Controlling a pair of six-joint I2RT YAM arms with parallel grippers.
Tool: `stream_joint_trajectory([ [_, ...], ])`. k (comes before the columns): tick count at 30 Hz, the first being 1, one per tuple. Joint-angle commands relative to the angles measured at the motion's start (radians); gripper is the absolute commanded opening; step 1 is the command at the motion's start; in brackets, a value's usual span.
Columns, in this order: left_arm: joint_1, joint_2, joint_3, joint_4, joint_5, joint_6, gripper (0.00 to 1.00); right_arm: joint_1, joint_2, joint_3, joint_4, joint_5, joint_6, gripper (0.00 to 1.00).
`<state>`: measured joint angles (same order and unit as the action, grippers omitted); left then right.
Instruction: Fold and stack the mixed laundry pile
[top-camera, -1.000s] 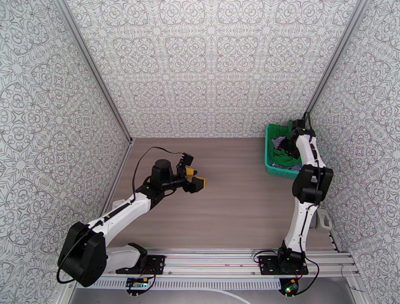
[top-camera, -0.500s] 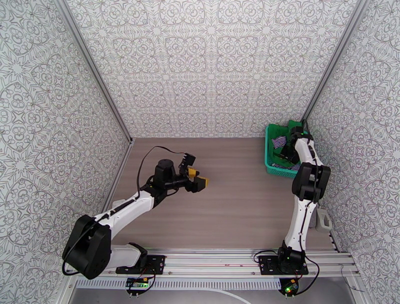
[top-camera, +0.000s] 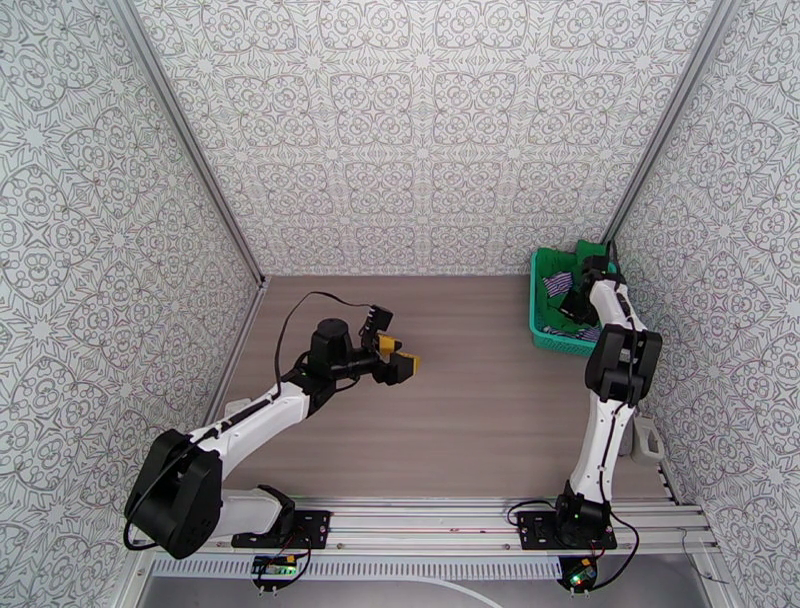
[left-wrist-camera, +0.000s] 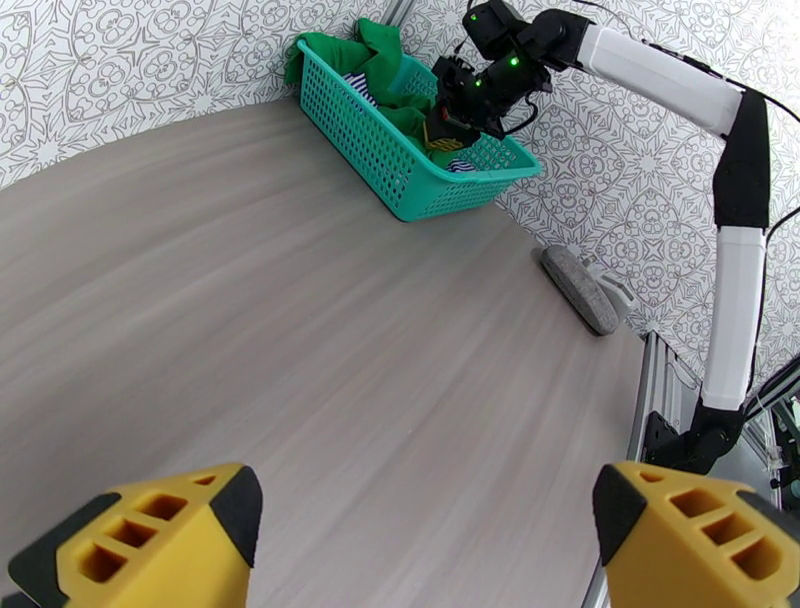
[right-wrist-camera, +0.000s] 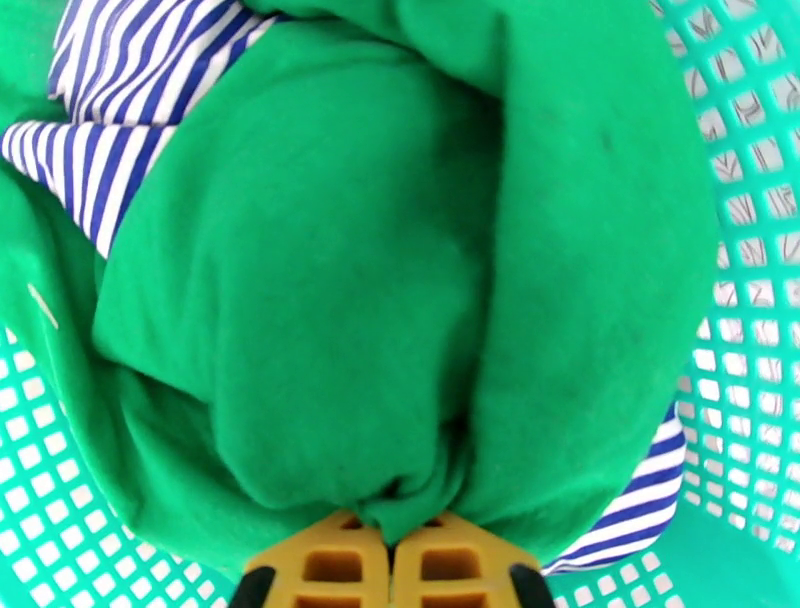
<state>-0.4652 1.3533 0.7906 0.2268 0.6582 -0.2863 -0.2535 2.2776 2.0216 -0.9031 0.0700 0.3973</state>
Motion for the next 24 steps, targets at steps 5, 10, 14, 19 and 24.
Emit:
stream_joint_trajectory([
  [5, -0.013, 0.015, -0.016, 0.041, -0.003, -0.015, 0.94, 0.006, -0.326, -0.174, 0.122, 0.027, 0.018, 0.00],
  [10, -0.013, 0.024, -0.016, 0.061, -0.001, -0.026, 0.94, 0.017, -0.523, -0.321, 0.186, 0.034, 0.024, 0.00],
  [14, -0.014, 0.030, -0.017, 0.075, 0.013, -0.036, 0.94, 0.019, -0.642, -0.365, 0.213, 0.052, 0.022, 0.00],
  [19, -0.018, 0.052, -0.014, 0.109, 0.028, -0.058, 0.94, 0.019, -0.698, -0.302, 0.249, 0.031, 0.039, 0.00],
  [24, -0.025, 0.069, -0.014, 0.157, 0.038, -0.093, 0.94, 0.026, -0.706, -0.234, 0.316, -0.036, 0.081, 0.00],
])
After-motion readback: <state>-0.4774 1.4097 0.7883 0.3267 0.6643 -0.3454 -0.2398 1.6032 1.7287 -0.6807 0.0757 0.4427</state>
